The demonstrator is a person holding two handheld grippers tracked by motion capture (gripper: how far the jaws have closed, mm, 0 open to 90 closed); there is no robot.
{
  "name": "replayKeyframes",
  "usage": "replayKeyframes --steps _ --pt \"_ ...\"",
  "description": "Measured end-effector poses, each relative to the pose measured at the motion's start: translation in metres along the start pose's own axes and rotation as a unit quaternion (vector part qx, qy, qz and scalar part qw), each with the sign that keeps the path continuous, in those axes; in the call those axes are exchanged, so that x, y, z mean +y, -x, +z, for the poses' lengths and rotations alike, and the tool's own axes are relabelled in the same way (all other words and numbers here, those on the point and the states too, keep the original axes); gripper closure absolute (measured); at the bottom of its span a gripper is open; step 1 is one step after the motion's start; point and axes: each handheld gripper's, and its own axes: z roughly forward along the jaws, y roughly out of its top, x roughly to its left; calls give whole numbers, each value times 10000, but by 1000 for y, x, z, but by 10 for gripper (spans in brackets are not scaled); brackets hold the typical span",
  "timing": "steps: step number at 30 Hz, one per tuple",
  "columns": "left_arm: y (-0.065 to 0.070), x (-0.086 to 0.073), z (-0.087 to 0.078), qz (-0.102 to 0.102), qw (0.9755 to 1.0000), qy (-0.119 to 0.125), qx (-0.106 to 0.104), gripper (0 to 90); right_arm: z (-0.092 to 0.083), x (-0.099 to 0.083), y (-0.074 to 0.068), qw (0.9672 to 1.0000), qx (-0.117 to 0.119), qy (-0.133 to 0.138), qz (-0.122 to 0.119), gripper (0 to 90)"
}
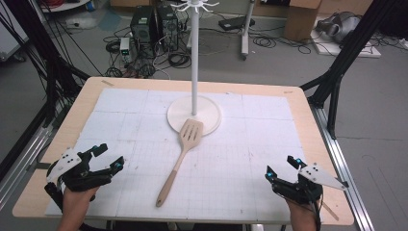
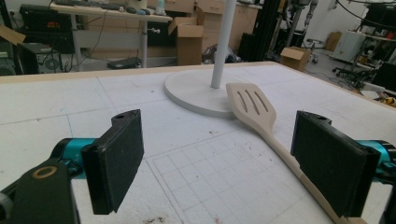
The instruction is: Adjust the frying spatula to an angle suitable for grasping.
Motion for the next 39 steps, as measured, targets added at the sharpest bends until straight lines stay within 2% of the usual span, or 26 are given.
replayKeyframes --steps 7,8,9,10,11,12,13,14,15,17,19,20,21,22,23,24,25,26,30,31,32,33,36,39 --pt "6 1 8 32 9999 -106 63 210 -2 -3 5 10000 -32 -28 53 178" --pt "7 1 9 26 9999 -118 32 287 -4 -5 6 9999 -70 -27 78 178" --pt "8 1 10 49 9999 -146 -33 287 -4 -5 6 9999 -70 -27 78 178" --pt "12 1 12 91 9994 -265 -221 387 -6 -5 6 9999 -89 -16 90 178" --pt "12 1 12 91 9994 -265 -221 421 -6 -5 6 9999 -94 -31 100 178" --pt "14 1 14 148 9988 -359 -312 421 -6 -5 6 9999 -94 -31 100 178" --pt "19 1 16 229 9974 -506 -451 491 -7 -4 5 9999 -117 -34 111 177" --pt "19 1 16 229 9974 -506 -451 527 -6 -4 4 9999 -111 -41 91 177" --pt "20 1 17 242 9967 -555 -544 527 -6 -4 4 9999 -111 -41 91 177" --pt "25 0 20 245 9947 -687 -720 592 -4 -4 3 9999 -110 -93 43 178" --pt "31 -1 23 302 9925 -829 -847 643 -2 -3 0 9998 -101 -161 13 178" --pt "38 -2 26 399 9902 -937 -954 699 -1 -3 -1 9998 -94 -176 -35 179" --pt "38 -2 26 399 9902 -937 -954 725 -1 -3 -1 9998 -94 -176 -35 179" --pt "46 -3 30 494 9881 -1019 -1042 762 -1 -2 -4 9998 -100 -186 -55 180" --pt "46 -3 30 494 9881 -1019 -1042 801 -1 -2 -4 9998 -100 -186 -55 180" --pt "50 -3 32 556 9867 -1080 -1083 801 -1 -2 -5 9998 -91 -188 -53 180" --pt "59 -5 37 607 9841 -1181 -1181 845 -1 -2 -6 9997 -92 -220 -70 180" --pt "59 -5 37 607 9841 -1181 -1181 853 -1 -2 -6 9997 -92 -220 -70 180" --pt "77 -9 47 566 9776 -1426 -1442 859 4 -3 -6 9996 -80 -276 -40 180" --pt "82 -10 50 579 9754 -1494 -1515 859 4 -3 -6 9996 -80 -276 -40 180" --pt "93 -12 54 654 9703 -1638 -1655 859 5 -4 -5 9995 -67 -295 -54 181" --pt "93 -12 54 654 9703 -1638 -1655 859 5 -4 -5 9995 -67 -295 -54 181" --pt "106 -17 60 755 9616 -1905 -1828 860 6 -4 -5 9995 -46 -312 -58 181" --pt "115 -22 64 931 9537 -2161 -1873 866 5 -4 -5 9995 -41 -322 -57 181"
